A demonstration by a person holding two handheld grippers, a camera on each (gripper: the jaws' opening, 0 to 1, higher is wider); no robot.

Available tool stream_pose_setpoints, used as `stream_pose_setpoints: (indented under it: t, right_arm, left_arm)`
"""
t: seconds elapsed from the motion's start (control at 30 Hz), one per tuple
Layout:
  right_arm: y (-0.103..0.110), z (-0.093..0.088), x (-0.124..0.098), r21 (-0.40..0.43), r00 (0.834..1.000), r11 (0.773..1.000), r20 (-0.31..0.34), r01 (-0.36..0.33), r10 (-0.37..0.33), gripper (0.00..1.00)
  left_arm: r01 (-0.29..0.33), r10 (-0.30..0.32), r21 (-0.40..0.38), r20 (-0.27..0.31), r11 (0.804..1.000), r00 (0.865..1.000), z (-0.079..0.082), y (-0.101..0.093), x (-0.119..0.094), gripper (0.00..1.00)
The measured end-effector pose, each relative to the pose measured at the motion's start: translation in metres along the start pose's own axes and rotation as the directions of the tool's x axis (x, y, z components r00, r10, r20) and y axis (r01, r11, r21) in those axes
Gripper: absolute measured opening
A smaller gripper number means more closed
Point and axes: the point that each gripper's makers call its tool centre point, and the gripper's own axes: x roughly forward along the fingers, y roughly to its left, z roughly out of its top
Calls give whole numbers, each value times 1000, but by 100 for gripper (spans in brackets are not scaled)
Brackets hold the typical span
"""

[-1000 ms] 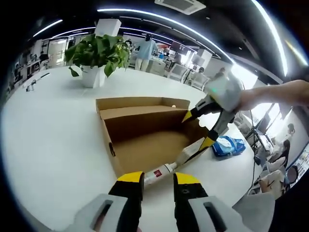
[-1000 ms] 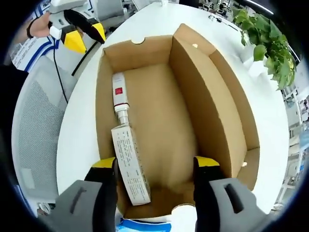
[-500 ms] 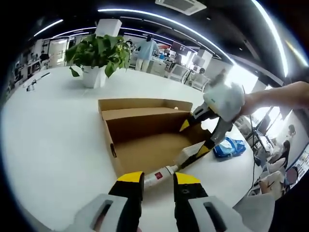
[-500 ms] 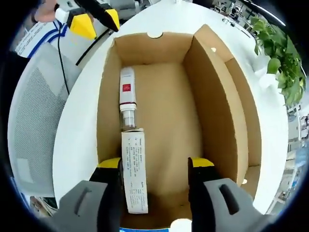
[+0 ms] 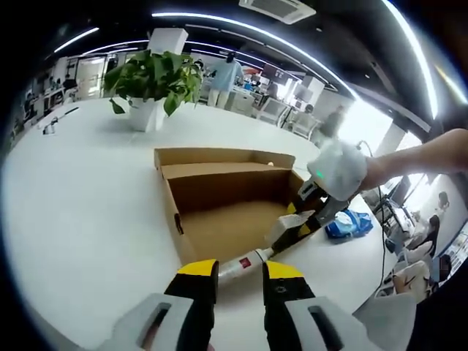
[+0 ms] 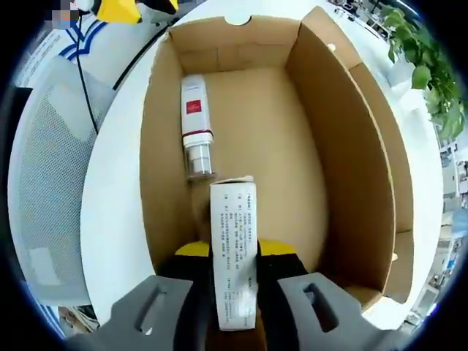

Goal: Operate the shoe box by opening the lid, removing the specified soft item, and placing it in the target area until the item is outside and the box remains undamaged.

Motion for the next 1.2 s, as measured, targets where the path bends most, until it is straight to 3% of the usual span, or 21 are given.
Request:
stream_pose_setpoints:
  t: [0.43, 1.2]
  right_arm:
    - [-1, 3, -13, -17, 999, 999, 16, 40, -39, 18]
    - [-6, 12, -84, -54, 979, 984, 119, 172, -164, 18]
  left_arm:
    - [11, -11, 21, 6, 1000, 1000, 6, -7, 0, 24]
    - [47, -48, 80, 4, 996, 999, 16, -31, 3, 28]
